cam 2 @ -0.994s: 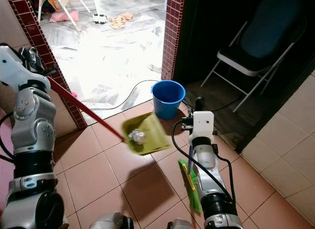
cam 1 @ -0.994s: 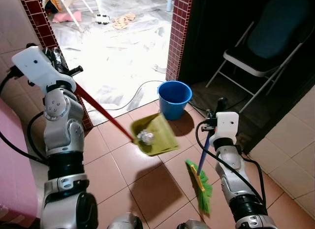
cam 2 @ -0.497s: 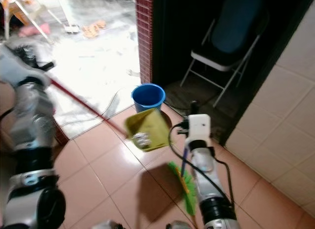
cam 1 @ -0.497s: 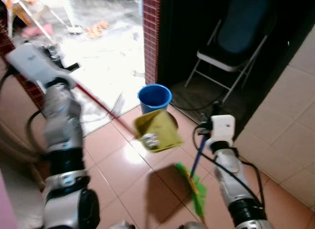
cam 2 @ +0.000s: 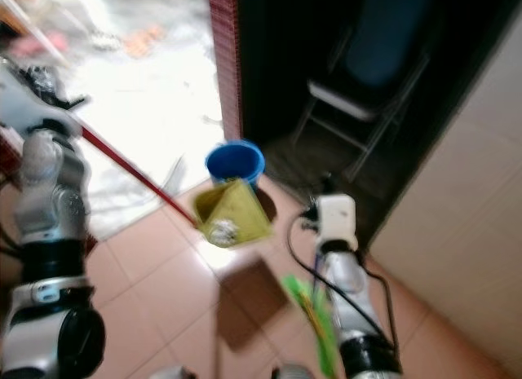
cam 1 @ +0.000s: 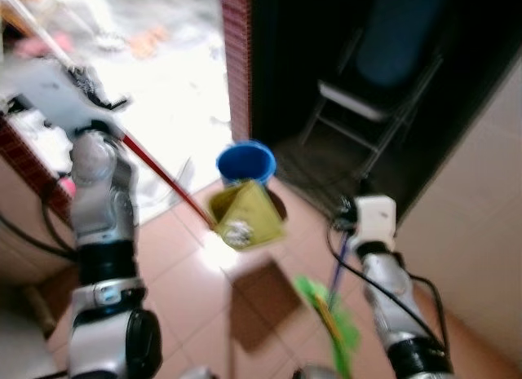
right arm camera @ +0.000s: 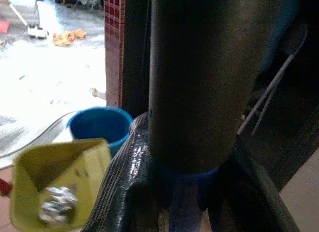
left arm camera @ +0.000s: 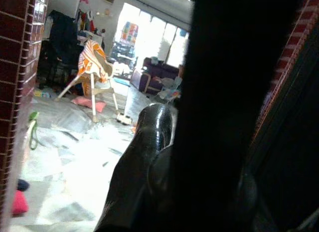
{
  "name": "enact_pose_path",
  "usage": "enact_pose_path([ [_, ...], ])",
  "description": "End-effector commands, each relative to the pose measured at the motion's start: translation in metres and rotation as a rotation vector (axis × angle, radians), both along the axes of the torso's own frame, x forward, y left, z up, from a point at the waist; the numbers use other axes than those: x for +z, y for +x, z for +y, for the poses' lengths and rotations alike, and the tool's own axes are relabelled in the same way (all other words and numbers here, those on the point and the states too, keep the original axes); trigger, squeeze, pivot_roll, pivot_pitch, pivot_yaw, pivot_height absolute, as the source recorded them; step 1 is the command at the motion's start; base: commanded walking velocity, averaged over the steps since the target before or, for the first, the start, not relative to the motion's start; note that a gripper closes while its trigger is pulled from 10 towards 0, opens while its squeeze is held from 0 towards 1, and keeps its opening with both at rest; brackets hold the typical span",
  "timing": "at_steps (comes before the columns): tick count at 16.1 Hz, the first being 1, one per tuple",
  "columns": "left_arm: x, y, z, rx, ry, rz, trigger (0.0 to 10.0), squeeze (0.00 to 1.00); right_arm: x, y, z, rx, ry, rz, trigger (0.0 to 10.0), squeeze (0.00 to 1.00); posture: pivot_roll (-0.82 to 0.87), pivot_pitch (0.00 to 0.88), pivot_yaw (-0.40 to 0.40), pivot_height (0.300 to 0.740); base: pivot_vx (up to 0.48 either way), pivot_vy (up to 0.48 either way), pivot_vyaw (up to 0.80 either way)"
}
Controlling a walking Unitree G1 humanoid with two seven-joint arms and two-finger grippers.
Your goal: Sweep floor
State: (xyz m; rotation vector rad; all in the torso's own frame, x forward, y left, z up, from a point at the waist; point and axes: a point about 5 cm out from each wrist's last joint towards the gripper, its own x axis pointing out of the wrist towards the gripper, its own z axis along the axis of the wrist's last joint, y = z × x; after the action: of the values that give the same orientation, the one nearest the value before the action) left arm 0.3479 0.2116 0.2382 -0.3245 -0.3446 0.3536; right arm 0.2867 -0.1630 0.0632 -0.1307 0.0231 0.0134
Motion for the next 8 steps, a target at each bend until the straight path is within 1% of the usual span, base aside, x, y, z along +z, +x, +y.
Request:
enact_pose_path([
  [1, 0.030, -0.005, 0.005, 0.016, -0.028, -0.132, 10.0, 0.00, 0.011, 0.005, 0.012, 0.044, -0.002, -0.045, 10.0, 0.00, 0.01, 0.000, 0.011, 0.740, 0.454, 0.000, 0.00],
  [2, 0.037, -0.006, 0.005, 0.025, -0.027, -0.154, 10.0, 0.00, 0.012, 0.006, 0.015, 0.061, -0.005, -0.051, 10.0, 0.00, 0.01, 0.000, 0.010, 0.740, 0.454, 0.000, 0.00],
  [4, 0.047, -0.006, 0.009, 0.059, -0.020, -0.182, 10.0, 0.00, 0.012, 0.005, 0.018, 0.082, -0.003, -0.051, 10.0, 0.00, 0.01, 0.000, 0.008, 0.740, 0.454, 0.000, 0.00],
  [5, 0.053, -0.006, 0.012, 0.079, 0.003, -0.201, 10.0, 0.00, 0.012, 0.005, 0.020, 0.092, -0.005, -0.051, 10.0, 0.00, 0.01, 0.000, 0.006, 0.740, 0.454, 0.000, 0.00],
  [8, 0.058, -0.004, 0.014, 0.102, 0.029, -0.212, 10.0, 0.00, 0.012, 0.005, 0.022, 0.102, -0.004, -0.049, 10.0, 0.00, 0.01, 0.000, 0.006, 0.740, 0.453, 0.000, 0.00],
])
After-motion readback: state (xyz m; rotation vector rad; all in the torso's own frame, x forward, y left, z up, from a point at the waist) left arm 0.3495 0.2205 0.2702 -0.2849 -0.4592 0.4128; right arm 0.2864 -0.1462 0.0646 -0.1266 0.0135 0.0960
